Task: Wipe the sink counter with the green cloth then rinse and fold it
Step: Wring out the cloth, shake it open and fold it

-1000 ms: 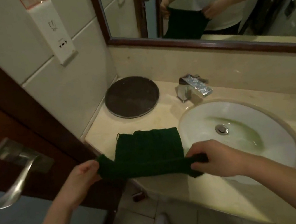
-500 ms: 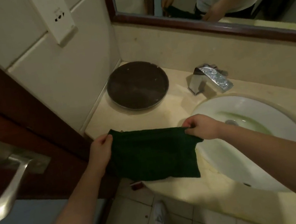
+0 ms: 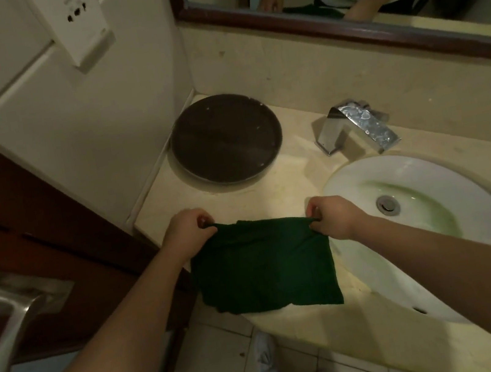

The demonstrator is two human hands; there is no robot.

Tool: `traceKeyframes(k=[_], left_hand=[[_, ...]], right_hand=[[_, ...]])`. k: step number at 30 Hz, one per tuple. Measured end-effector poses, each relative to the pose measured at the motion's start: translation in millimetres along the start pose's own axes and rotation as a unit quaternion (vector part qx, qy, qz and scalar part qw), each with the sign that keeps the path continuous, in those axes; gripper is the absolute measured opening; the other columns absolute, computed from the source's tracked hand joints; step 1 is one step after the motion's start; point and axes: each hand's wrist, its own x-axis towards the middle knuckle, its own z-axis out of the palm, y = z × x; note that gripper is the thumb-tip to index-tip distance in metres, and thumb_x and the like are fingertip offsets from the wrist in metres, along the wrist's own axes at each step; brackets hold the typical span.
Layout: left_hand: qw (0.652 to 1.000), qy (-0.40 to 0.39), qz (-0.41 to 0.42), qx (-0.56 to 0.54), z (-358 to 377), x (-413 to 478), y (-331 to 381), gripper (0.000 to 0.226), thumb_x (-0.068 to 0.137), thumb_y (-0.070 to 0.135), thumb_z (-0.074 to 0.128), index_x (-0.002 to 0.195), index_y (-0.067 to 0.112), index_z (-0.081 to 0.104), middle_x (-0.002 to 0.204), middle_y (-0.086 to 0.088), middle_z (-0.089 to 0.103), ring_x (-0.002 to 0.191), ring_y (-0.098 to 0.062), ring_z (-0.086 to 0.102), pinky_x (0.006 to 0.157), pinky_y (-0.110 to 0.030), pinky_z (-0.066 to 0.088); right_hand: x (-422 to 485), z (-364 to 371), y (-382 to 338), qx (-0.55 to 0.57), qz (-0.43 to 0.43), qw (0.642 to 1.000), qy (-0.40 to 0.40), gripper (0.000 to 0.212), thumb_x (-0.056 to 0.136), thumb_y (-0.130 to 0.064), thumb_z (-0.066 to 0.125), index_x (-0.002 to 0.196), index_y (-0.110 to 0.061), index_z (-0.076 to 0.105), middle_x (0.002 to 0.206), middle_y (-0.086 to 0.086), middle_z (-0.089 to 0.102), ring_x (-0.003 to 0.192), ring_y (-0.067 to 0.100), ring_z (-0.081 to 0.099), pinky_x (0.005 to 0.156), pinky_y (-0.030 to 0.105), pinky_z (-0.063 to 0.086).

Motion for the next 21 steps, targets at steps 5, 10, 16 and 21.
traceKeyframes(k=[5, 10, 16, 21], left_hand=[[0.997, -0.062, 0.049, -0.016, -8, 6, 3, 0.006, 0.087, 0.017, 0.065, 0.083, 0.019, 0.061, 0.089, -0.001, 0.060, 0.083, -0.014, 0.059, 0.068, -0.025, 0.046], [0.997, -0.026, 0.010, -0.073, -14, 20, -8, 0.013, 0.089, 0.015, 0.061, 0.077, 0.021, 0.058, 0.085, -0.005, 0.062, 0.084, -0.023, 0.060, 0.072, -0.033, 0.047], [0.975, 0.202, -0.005, 0.094, -9, 21, 16, 0.004, 0.091, 0.024, 0.056, 0.092, 0.020, 0.056, 0.096, -0.002, 0.054, 0.085, -0.016, 0.052, 0.067, -0.033, 0.046], [0.968, 0.017, 0.230, 0.098, 64, -56, 88, 0.019, 0.091, 0.035, 0.056, 0.078, 0.025, 0.046, 0.078, 0.009, 0.050, 0.070, -0.008, 0.048, 0.060, -0.025, 0.036]], right_hand=[[-3, 0, 7, 0.039, 0.006, 0.999, -0.001, 0.010, 0.081, -0.019, 0.067, 0.086, -0.013, 0.061, 0.083, 0.001, 0.060, 0.080, 0.018, 0.056, 0.069, 0.027, 0.043], [-2, -5, 15, 0.089, 0.053, 0.994, 0.022, 0.011, 0.081, -0.018, 0.068, 0.090, -0.014, 0.064, 0.085, 0.002, 0.065, 0.080, 0.018, 0.060, 0.071, 0.028, 0.048], [7, 1, 16, 0.134, 0.095, 0.986, 0.005, 0.015, 0.079, -0.018, 0.070, 0.093, -0.013, 0.069, 0.092, 0.008, 0.069, 0.085, 0.022, 0.065, 0.082, 0.037, 0.057], [6, 1, 17, 0.210, 0.121, 0.970, 0.029, 0.011, 0.080, -0.016, 0.072, 0.088, -0.014, 0.065, 0.086, 0.015, 0.070, 0.078, 0.030, 0.069, 0.077, 0.041, 0.059]])
